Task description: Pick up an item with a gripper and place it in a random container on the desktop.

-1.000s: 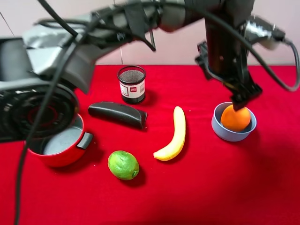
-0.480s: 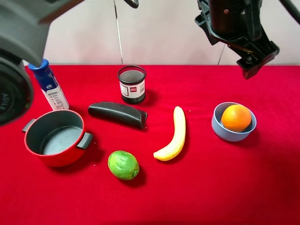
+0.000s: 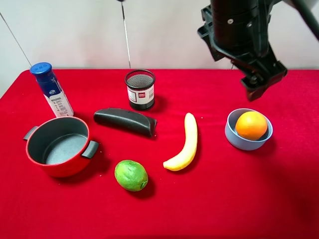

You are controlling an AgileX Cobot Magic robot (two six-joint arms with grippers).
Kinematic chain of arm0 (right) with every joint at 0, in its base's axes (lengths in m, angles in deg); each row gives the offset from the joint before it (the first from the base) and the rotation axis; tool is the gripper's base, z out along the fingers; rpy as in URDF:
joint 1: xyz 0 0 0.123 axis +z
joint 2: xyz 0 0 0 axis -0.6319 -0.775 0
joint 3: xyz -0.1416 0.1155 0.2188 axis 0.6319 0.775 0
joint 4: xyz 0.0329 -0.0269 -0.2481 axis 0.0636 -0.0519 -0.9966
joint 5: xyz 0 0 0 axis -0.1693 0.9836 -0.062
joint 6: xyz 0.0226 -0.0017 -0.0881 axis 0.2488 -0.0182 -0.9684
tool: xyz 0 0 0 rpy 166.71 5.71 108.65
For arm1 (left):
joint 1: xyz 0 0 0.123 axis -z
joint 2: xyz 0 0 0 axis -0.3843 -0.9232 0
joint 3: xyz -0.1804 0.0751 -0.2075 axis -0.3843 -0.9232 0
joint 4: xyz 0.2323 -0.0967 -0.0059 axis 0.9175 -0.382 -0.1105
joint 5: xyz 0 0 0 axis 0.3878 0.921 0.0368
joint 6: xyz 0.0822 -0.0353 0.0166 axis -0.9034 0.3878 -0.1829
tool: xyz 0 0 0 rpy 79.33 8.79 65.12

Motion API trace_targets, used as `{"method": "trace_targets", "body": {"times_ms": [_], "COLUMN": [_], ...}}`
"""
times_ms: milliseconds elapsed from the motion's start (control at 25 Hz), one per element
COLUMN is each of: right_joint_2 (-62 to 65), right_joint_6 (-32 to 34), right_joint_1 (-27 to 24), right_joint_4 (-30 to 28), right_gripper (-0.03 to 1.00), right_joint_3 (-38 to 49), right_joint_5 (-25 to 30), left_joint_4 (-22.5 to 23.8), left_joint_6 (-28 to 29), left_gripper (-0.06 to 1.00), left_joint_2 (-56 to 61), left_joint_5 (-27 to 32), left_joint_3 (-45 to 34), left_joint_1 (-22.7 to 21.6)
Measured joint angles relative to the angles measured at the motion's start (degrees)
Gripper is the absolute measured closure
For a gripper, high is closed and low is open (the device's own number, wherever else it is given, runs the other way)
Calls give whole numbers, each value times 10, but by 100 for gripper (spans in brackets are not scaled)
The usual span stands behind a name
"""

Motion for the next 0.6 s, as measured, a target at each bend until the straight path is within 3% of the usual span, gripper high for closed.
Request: {"method": "trace_targets", "body": {"times_ms": [600], "right_joint_2": [0], "right_joint_6": [0], "right_joint_1": [0], "right_joint_4": [0], "right_gripper": [27], "right_joint_3": [0], "right_joint_5": [0], "left_joint_4": [2], "left_joint_6": [0], "left_gripper": [-4], "left_joint_2": [164], "left_joint_5": [-1], "left_joint_3": [-290], "left_joint_1": [2]}}
